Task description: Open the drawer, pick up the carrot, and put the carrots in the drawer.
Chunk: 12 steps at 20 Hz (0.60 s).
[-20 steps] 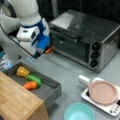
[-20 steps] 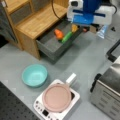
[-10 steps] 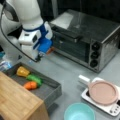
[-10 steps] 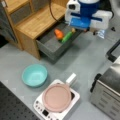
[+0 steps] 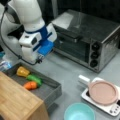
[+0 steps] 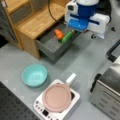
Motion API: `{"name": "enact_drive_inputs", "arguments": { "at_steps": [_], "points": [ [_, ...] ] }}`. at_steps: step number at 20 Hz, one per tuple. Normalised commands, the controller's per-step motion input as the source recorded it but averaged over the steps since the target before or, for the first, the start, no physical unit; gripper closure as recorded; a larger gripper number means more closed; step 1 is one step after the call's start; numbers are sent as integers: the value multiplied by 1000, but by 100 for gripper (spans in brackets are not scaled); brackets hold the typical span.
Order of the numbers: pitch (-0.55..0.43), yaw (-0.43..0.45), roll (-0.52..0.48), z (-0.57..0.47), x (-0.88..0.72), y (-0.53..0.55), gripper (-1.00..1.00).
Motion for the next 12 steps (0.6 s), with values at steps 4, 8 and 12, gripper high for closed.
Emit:
{"name": "enact_drive_inputs", "arguments": {
  "at_steps": [4, 8, 12],
  "points": [
    [62, -206, 70, 57, 257, 138, -100],
    [90, -149, 48, 31, 259, 116, -100],
    [161, -106, 12, 30, 259, 102, -100]
  ]
}}
